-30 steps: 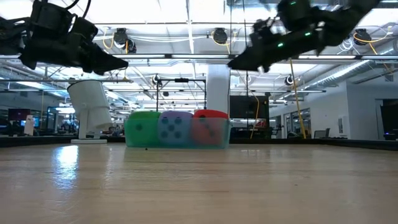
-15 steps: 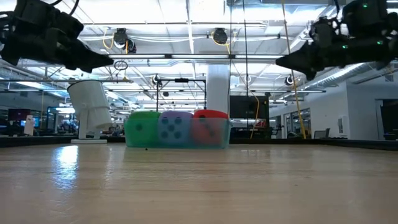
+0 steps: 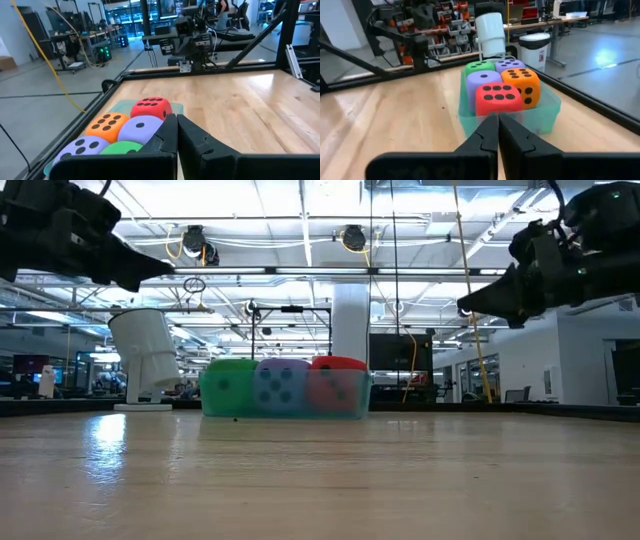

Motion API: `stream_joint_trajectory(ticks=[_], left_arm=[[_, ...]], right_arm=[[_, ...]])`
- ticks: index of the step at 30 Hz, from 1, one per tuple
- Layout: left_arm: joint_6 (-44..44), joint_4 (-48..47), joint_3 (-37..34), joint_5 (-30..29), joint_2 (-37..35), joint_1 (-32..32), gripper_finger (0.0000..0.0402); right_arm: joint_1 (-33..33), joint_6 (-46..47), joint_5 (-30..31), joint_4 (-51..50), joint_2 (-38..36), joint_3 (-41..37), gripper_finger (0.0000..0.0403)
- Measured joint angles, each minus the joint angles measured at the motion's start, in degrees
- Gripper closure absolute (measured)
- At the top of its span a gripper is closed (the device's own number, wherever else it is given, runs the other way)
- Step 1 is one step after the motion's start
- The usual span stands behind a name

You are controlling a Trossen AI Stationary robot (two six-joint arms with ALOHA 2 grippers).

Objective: Pick & Place Dice
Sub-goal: Return to Home Position

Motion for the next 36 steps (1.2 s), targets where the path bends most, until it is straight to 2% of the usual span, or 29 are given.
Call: stream_joint_trajectory(ticks=[2, 8, 13, 19, 22, 30, 36], left_arm=[[-0.6, -0.8, 0.0, 0.0, -1.8, 0.0, 0.0400], [-1.0, -3.9, -0.8, -1.9, -8.0, -1.5, 0.0401], [-1.6, -3.6, -4.6, -2.3, -11.3, -3.1, 0.0401], [-3.6, -1.3, -6.6, -2.5, -11.7, -3.4, 0.0401], [-4.1, -1.4, -7.5, -2.5, -11.6, -3.4, 0.0401], [-5.3, -1.0, -8.0, -2.9, -10.2, -3.4, 0.0398], [-5.3, -0.8, -8.0, -8.1, -10.2, -3.4, 0.0397]], right_arm=[[2.4, -0.9, 2.1, -0.1, -0.6, -0.1, 0.0402], [6.5, -2.6, 2.1, -1.1, -3.7, -0.1, 0.0402], [6.6, -3.5, -0.7, -2.1, -7.2, -0.6, 0.0402], [6.6, -0.8, -0.7, 3.2, -10.0, -6.0, 0.0402], [6.4, -0.4, -0.6, -0.1, -9.9, -6.0, 0.0402], [6.5, 0.6, -0.8, 2.8, -10.1, -6.1, 0.0402], [6.5, 0.3, -0.8, 6.8, -10.0, -6.2, 0.0399]])
